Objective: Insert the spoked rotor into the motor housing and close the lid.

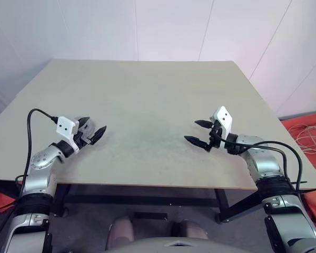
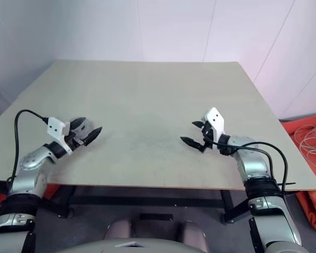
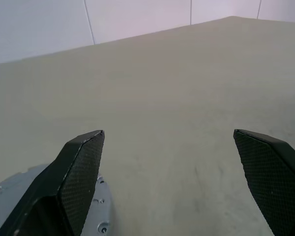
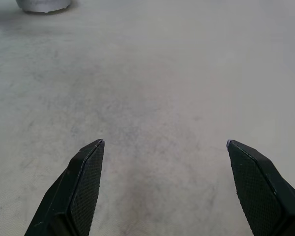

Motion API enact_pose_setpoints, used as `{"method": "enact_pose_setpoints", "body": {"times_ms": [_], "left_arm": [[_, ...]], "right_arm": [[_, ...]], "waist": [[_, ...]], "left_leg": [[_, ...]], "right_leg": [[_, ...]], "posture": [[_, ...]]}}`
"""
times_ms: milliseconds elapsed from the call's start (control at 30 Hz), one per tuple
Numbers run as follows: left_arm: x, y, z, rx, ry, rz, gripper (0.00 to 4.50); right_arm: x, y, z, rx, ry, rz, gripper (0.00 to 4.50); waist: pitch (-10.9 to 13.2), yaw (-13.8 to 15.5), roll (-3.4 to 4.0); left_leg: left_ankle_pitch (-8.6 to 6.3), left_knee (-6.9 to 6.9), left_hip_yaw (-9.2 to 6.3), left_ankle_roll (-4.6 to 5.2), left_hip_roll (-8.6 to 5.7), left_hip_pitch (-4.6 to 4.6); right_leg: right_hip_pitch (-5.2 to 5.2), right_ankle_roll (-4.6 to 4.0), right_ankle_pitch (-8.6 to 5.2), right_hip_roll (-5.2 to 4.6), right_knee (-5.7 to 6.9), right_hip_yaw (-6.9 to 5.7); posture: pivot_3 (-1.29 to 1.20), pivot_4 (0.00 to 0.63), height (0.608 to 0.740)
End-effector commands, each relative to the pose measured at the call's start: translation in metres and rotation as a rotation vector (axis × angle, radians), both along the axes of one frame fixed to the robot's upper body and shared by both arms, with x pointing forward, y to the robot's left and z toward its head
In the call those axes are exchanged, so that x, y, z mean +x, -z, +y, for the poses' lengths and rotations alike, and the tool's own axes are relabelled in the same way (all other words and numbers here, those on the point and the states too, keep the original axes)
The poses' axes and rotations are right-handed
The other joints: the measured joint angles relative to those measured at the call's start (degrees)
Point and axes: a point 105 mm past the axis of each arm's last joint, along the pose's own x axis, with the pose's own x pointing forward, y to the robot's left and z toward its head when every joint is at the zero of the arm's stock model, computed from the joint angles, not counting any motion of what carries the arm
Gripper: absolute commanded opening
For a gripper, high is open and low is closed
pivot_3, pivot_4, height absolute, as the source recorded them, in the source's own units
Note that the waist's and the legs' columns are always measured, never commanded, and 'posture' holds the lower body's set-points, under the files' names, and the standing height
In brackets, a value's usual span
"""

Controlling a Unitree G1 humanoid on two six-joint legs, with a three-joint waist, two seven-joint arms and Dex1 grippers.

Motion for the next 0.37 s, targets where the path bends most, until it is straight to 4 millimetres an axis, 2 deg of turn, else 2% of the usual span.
{"method": "enact_pose_setpoints", "body": {"times_ms": [33,367], "left_arm": [[0.0062,-0.016,0.0002,0.005,0.006,-0.067,4.47],[0.0099,-0.0148,-0.0072,-0.001,0.004,-0.073,4.47]], "right_arm": [[0.0034,-0.0165,-0.0002,0.03,0.002,-0.07,4.5],[0.0013,-0.0128,0.0053,0.055,-0.018,-0.039,4.5]], "waist": [[0.0,0.01,0.0],[0.0,-0.01,0.0]], "left_leg": [[0.0,0.0,0.0,0.0,0.0,0.0],[0.0,-0.02,0.0,0.0,0.0,-0.01]], "right_leg": [[0.0,0.0,0.0,0.0,0.0,0.0],[-0.01,0.0,0.0,0.0,0.0,0.0]], "posture": [[0.0,0.0,0.74],[0.0,0.0,0.74]]}}
